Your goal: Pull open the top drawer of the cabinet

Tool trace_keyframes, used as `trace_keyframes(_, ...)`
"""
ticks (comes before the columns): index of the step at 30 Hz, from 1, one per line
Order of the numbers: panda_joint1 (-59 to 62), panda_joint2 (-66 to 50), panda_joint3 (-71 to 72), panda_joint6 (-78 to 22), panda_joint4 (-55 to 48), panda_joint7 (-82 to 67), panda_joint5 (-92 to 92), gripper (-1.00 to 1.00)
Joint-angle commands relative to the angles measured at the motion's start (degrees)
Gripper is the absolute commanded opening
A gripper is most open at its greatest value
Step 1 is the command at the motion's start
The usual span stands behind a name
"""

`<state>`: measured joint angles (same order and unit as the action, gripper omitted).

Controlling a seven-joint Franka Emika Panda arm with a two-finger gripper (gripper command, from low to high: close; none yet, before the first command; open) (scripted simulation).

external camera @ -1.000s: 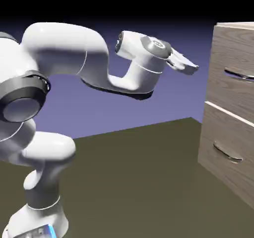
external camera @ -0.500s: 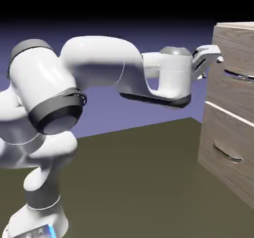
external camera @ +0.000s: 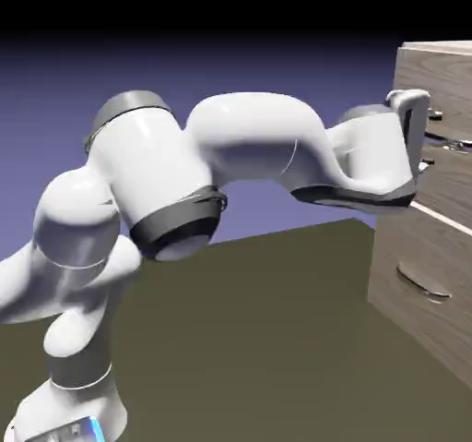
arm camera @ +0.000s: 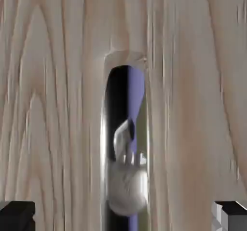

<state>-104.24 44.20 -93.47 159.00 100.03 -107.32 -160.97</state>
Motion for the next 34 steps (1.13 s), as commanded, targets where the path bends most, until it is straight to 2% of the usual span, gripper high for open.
trace_keyframes(1, 0.00, 0.00, 0.00, 0.00, 0.00, 0.00, 0.00, -1.00)
trace_keyframes(15, 26.98, 0.44, 20.60, -3.85, 22.65, 2.31, -0.04, -1.00)
trace_keyframes(31, 58.13, 13.88, 42.58, -1.81, 47.39, -3.83, 7.00, -1.00)
trace_keyframes(32, 58.13, 13.88, 42.58, -1.81, 47.39, -3.83, 7.00, 1.00)
trace_keyframes(34, 60.20, 15.10, 43.73, -1.03, 48.77, -4.34, 7.76, 1.00)
